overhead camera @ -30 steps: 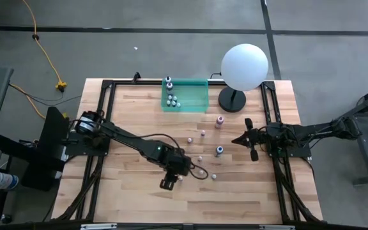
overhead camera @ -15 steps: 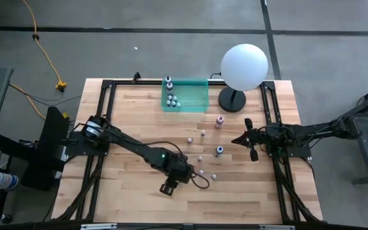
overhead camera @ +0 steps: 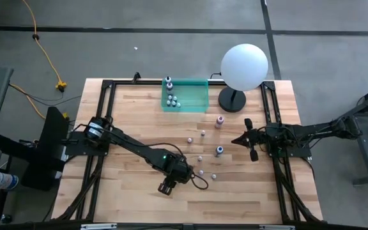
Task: Pick & Place food coloring
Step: Put the small brown food coloring bottle into the bin
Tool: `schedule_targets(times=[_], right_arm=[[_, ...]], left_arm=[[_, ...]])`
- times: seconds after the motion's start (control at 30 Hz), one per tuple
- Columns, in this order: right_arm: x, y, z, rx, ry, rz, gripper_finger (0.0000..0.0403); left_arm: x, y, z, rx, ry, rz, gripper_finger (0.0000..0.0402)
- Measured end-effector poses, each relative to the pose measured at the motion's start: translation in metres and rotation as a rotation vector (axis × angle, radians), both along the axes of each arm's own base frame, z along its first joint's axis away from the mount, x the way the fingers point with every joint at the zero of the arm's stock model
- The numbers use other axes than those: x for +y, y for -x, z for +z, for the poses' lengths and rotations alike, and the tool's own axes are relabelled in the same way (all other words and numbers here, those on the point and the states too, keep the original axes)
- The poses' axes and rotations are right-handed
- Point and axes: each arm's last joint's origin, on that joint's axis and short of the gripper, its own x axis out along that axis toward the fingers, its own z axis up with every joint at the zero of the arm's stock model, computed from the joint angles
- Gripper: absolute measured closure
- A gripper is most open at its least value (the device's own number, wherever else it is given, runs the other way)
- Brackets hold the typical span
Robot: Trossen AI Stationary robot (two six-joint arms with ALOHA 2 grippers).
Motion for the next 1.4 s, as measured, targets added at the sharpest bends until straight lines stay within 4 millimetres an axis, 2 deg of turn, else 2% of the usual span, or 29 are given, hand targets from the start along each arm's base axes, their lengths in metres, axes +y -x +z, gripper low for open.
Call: schedule_targets(times=[0.33, 0.77, 1.03, 1.13, 1.23, 1.4], right_arm=[[0.0, 0.0, 0.0, -0.004, 0.0, 0.0, 0.0402], [0.0, 0.0, 0.0, -0.005, -0.001, 0.0, 0.0402], [0.0, 0.0, 0.0, -0.005, 0.0, 0.0, 0.0402], [0.0, 0.0, 0.0, -0.005, -0.001, 0.0, 0.0402], [0.0, 0.0, 0.0, -0.005, 0.0, 0.0, 0.0402], [0.0, 0.0, 0.0, 0.001, 0.0, 0.001, 0.0402]], left_arm=[[-0.002, -0.004, -0.006, -0.011, 0.002, 0.001, 0.0218], [0.002, -0.005, -0.007, -0.009, -0.004, 0.014, 0.0326], [0.005, -0.004, -0.005, 0.009, -0.01, 0.023, 0.0342], [0.009, -0.004, 0.008, 0.013, -0.01, 0.032, 0.0342], [0.017, -0.003, 0.029, 0.02, -0.004, 0.077, 0.0342], [0.042, -0.004, 0.073, 0.027, 0.034, 0.281, 0.0342]])
